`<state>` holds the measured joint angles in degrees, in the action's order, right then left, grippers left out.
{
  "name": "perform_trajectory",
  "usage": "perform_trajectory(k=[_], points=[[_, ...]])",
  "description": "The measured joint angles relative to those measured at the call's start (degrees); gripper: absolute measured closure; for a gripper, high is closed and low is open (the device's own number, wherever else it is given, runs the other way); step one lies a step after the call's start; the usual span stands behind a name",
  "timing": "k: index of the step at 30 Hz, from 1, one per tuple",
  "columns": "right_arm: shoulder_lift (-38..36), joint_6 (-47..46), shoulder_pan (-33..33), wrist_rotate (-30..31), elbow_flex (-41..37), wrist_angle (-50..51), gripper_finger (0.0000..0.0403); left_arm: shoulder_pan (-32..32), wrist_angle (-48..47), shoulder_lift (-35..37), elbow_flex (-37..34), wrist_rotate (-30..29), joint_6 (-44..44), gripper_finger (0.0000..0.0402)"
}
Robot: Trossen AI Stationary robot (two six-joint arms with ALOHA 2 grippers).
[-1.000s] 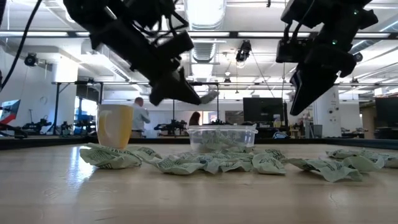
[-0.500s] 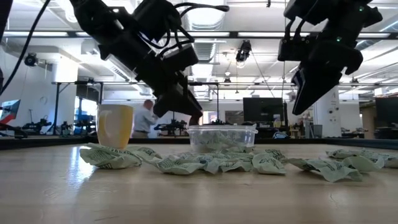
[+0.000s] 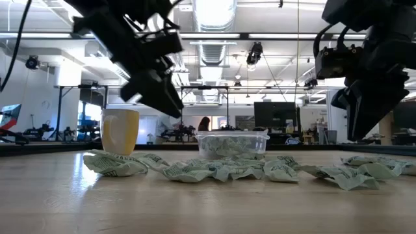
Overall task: Pick and place Stevia / Truvia into bins
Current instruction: Put the stevia packet into the transparent bin
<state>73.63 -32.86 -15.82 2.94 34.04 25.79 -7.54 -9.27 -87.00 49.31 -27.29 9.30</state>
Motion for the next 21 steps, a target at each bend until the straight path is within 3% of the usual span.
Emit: perform_trajectory(k=[5,16,21], points=[[0.4,2.2,-0.2,1.6,-3.6,-9.0,0.0314,-2.6,-0.3,2.9,0.0,0.0,0.0,0.0195],[3.2,1.5,-0.1,3.2,-6.3,-11.5,0.0270,-5.6,-0.7,5.6,0.0,0.0,0.0,0.0195],[4.1,1.3,-0.1,3.1,-6.3,-11.5,0.0268,-5.6,-0.9,5.6,-0.1,0.0,0.0,0.0195]])
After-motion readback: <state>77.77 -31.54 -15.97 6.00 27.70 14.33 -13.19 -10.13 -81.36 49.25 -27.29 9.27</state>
